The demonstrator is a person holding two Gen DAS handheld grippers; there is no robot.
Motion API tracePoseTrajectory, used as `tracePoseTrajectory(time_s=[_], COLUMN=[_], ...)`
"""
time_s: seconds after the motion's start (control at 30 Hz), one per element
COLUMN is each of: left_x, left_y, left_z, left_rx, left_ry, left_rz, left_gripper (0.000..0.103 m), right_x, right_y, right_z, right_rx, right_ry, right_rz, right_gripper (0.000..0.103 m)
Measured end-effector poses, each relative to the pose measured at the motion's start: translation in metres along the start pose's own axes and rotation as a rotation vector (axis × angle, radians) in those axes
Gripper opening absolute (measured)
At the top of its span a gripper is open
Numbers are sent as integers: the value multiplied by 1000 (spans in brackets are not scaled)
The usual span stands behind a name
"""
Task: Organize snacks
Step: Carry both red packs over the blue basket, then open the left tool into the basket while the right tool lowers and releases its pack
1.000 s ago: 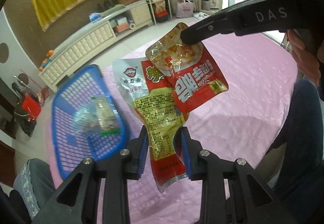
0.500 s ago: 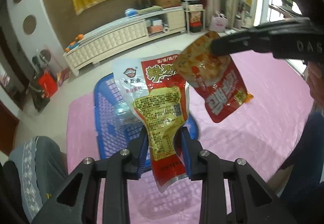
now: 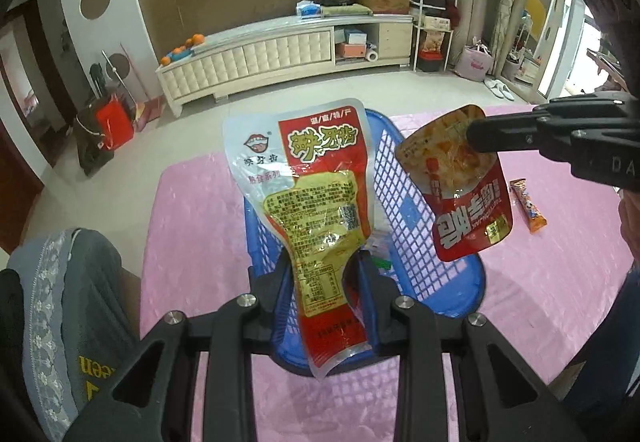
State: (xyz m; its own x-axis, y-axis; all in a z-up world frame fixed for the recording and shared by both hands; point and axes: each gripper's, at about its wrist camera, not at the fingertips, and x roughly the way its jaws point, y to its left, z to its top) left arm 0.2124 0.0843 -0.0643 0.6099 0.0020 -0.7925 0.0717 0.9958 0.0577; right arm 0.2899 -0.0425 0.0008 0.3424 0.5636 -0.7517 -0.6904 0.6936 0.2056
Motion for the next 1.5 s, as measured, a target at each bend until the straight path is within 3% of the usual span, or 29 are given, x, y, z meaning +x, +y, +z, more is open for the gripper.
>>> tracePoseTrajectory(time_s=[0.47,0.7,0.9,1.0,1.07,1.1,1.5], left_x=[52,60,82,99,106,109,68], left_y=[17,11,19,19,21,24,39], left_z=[8,32,58,61,65,66,52], left_rx=[-2,139,139,151,150,139,20], left_ry=[74,71,108,160,161,144,57], left_rz=[-17,48,19,25,51,73,50], left_gripper=[28,29,31,41,68,72,74], right_x=[54,61,71,76,78,79,62], right_y=[-25,-40,-50,-56,-58,-59,-47], right_z=[12,16,24,26,26,26,34], right_rx=[39,68,76,90,97,97,79], right_ry=[75,77,80,79,79,81,67], right_rz=[3,12,-5,-10,-14,-17,-16], right_gripper=[2,2,2,2,2,2,2])
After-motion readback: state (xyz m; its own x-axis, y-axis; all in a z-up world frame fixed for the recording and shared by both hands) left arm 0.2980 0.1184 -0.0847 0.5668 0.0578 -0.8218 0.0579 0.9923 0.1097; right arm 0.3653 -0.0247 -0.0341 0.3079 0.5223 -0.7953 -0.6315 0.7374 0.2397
